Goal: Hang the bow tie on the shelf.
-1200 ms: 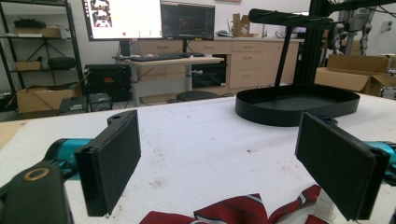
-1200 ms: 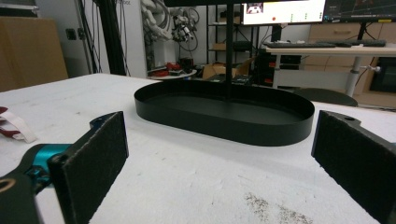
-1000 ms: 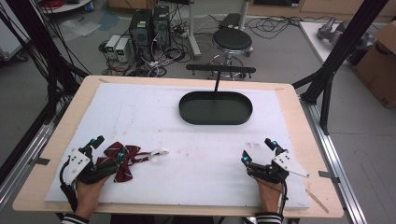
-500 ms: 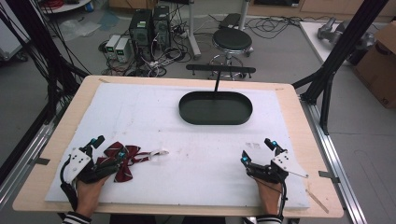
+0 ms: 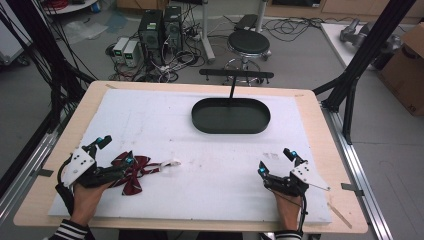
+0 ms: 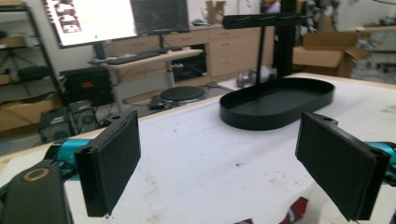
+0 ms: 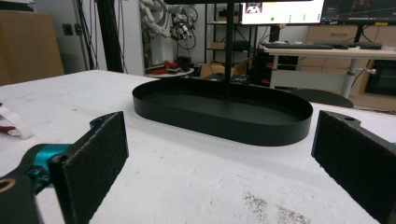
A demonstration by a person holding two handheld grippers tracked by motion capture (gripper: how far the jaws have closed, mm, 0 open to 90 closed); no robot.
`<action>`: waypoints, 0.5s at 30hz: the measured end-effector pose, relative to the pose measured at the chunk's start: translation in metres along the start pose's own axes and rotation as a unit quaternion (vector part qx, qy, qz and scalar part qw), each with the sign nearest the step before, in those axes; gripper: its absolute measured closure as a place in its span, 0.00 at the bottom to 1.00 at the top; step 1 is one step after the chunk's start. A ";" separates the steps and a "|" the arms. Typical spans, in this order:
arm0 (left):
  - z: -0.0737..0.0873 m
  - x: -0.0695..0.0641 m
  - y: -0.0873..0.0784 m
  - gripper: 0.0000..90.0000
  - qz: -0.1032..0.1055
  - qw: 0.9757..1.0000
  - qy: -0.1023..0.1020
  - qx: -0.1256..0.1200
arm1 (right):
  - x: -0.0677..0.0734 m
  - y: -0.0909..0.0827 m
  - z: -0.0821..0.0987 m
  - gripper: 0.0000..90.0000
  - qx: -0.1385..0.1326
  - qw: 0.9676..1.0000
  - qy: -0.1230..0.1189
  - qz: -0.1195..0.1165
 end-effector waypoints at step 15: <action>-0.026 -0.014 0.052 0.17 0.076 0.985 0.035 0.153 | 0.001 0.000 0.000 0.03 -0.002 1.000 -0.003 0.002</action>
Point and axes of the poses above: each handheld gripper's, and its own axes: y roughly forward along the jaws, z roughly out of its underside, x roughly to its left, the point moved 2 cm from there along y, roughly forward along the jaws, and after that the axes turned 14 degrees about z, right-handed, at the moved point
